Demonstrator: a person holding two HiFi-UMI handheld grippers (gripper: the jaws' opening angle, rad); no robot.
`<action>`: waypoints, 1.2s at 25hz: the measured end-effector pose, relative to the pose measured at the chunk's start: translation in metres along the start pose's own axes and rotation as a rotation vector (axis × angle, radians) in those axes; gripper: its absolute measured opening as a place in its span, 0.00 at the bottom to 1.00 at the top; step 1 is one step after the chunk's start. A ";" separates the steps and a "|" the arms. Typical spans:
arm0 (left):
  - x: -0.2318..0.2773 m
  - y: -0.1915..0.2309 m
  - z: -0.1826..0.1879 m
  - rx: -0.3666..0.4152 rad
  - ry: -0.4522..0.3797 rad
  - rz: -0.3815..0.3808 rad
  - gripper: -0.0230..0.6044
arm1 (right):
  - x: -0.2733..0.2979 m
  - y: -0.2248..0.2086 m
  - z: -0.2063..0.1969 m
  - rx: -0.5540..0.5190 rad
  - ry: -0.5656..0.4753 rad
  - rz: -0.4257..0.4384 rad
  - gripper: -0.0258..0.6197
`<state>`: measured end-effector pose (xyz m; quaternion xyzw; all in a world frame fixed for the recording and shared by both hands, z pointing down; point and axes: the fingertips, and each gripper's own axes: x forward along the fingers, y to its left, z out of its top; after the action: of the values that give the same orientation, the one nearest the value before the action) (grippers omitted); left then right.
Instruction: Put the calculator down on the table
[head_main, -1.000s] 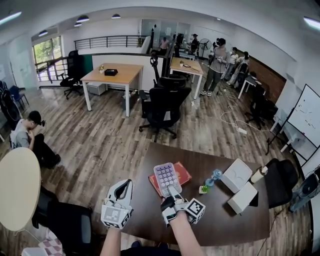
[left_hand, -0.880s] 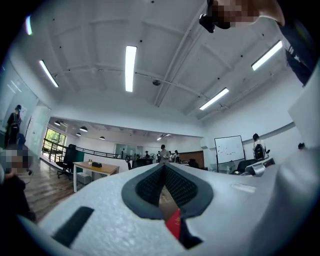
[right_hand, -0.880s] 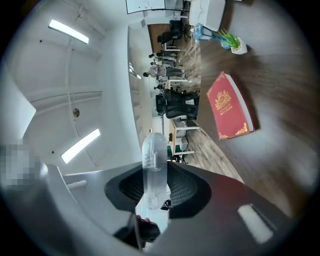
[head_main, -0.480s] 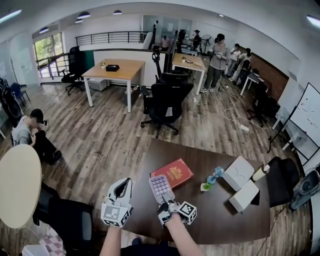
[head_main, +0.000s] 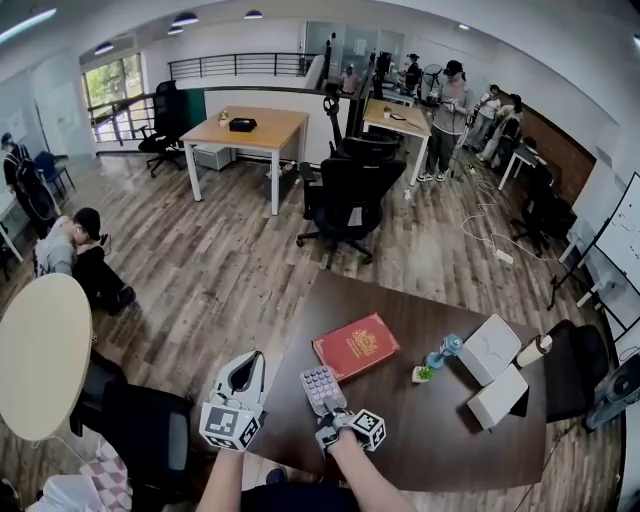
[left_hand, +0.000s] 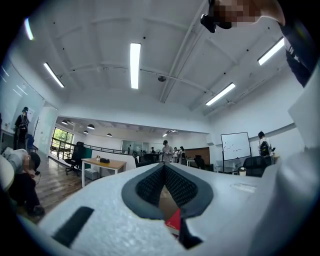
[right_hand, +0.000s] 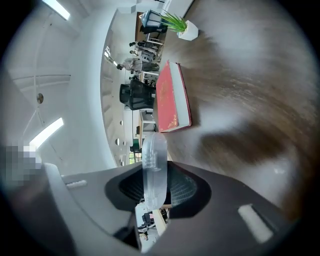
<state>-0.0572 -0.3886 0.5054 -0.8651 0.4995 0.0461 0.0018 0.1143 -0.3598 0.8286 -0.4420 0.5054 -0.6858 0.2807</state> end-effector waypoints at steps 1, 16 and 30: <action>-0.001 0.003 0.000 0.002 0.000 0.004 0.03 | 0.003 -0.006 -0.003 0.004 0.008 -0.008 0.22; -0.001 0.022 -0.004 0.014 0.005 0.048 0.03 | 0.023 -0.081 -0.008 -0.013 0.033 -0.135 0.22; -0.002 0.028 -0.007 0.013 0.014 0.056 0.03 | 0.034 -0.091 -0.013 0.002 0.024 -0.148 0.22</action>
<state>-0.0816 -0.4009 0.5135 -0.8510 0.5239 0.0370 0.0025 0.0931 -0.3525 0.9236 -0.4695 0.4741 -0.7104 0.2237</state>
